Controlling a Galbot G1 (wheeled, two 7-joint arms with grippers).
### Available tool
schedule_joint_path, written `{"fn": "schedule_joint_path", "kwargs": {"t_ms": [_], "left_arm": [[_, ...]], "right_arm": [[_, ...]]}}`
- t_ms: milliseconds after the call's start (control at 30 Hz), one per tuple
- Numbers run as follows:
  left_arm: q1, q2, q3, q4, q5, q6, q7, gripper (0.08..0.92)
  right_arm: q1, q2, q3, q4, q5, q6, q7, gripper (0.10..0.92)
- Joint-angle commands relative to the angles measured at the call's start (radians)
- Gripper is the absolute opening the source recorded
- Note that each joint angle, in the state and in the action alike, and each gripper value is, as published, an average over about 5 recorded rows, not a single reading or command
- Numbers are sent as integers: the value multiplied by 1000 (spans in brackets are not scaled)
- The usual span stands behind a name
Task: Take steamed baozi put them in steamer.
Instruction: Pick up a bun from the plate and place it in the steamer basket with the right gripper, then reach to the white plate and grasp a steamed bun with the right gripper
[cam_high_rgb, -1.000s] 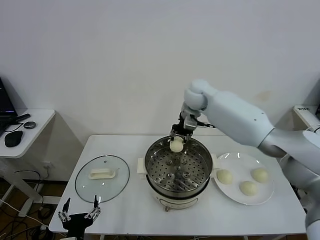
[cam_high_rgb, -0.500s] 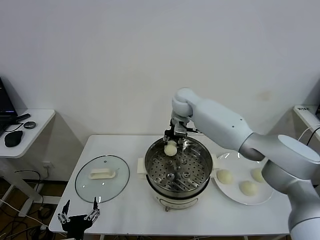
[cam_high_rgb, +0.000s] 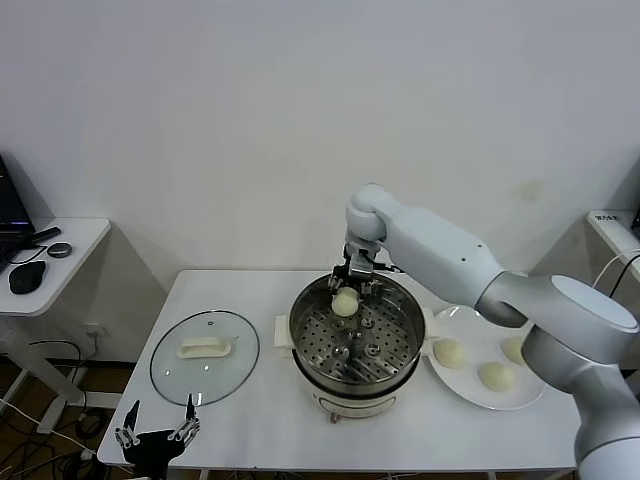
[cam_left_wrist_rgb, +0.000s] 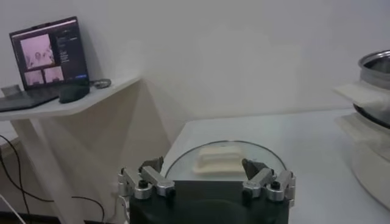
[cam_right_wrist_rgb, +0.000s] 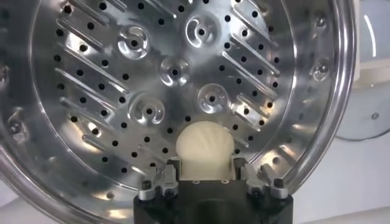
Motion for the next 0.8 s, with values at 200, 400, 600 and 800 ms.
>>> {"fn": "schedule_joint_path", "kwargs": {"t_ms": [200,400,600,800], "left_arm": [[2,-1,7,7,3,3,5,823],[3,-3,16,9,3,3,4,823],[8,-3,18,5,-5,6,7,823],[1,7,18,2,-9,11,11,823]], "right_arm": [[69,-119,18,147,210,-170,-41,819],[139,-270,54,247,387,-426,-31,823],[220,-413,51,280,594,-730,-9,823],[184,-541,57,311,544,-973,7,823]]}}
